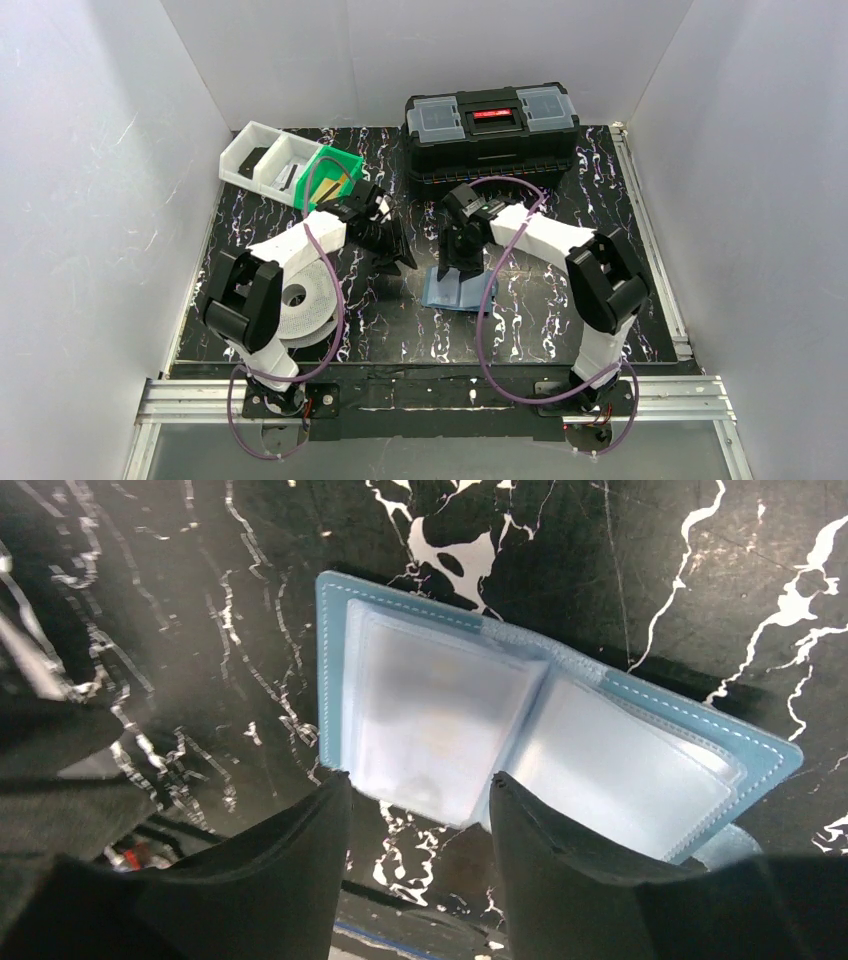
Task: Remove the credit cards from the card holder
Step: Remove the credit card from the card holder.
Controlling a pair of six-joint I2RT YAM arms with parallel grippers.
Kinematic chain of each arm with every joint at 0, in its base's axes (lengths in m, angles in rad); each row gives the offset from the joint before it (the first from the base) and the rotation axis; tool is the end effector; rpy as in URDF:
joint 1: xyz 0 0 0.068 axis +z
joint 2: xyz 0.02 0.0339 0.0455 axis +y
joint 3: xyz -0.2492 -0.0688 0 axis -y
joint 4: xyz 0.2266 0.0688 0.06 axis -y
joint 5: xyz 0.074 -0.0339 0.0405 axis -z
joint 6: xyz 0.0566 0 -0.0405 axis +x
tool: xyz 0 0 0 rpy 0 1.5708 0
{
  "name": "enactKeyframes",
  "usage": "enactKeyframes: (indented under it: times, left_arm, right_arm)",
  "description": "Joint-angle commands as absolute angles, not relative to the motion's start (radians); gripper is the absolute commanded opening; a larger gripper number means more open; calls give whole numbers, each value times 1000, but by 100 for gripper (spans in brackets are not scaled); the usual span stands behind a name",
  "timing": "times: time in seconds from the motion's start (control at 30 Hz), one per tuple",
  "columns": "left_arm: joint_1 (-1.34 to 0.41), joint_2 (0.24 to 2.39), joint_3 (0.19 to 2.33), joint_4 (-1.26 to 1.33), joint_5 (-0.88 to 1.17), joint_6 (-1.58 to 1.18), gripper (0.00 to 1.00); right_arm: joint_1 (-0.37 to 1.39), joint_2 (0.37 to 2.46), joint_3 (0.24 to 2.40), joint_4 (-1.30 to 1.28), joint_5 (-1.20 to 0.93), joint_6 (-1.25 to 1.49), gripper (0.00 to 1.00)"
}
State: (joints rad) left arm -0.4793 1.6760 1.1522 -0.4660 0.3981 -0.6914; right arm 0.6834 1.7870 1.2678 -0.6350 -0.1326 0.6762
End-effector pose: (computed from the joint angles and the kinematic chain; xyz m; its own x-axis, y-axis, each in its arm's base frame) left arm 0.2930 -0.1770 0.1945 -0.9628 -0.1620 -0.2162 0.0000 0.8003 -0.5996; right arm 0.2687 0.2285 0.1776 -0.9707 0.0095 -0.2399 -0.0767 0.9345 0.3475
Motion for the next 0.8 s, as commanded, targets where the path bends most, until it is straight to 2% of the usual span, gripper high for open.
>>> enactKeyframes:
  times: [0.0,0.2,0.33,0.4,0.47,0.57,0.77]
  left_arm:
    - [-477,1586,1096,-497,374,-672,46]
    - [-477,1555,1056,-487,389,-682,46]
    - [-479,1550,1038,-481,395,-687,46]
    - [-486,1550,1030,-478,397,-694,45]
    - [-496,1557,1029,-473,399,-700,45]
    - [-518,1574,1036,-462,400,-715,45]
    - [-566,1635,1078,-429,421,-751,44]
  right_arm:
    - [710,1851,1341,-743,-16,663,62]
    - [714,1928,1383,-762,-27,632,66]
    - [730,1981,1414,-763,-46,600,62]
    - [738,1999,1426,-764,-53,580,55]
    - [739,2013,1427,-761,-72,567,39]
    - [734,2011,1404,-740,-93,547,23]
    - [691,1983,1304,-650,-224,529,7]
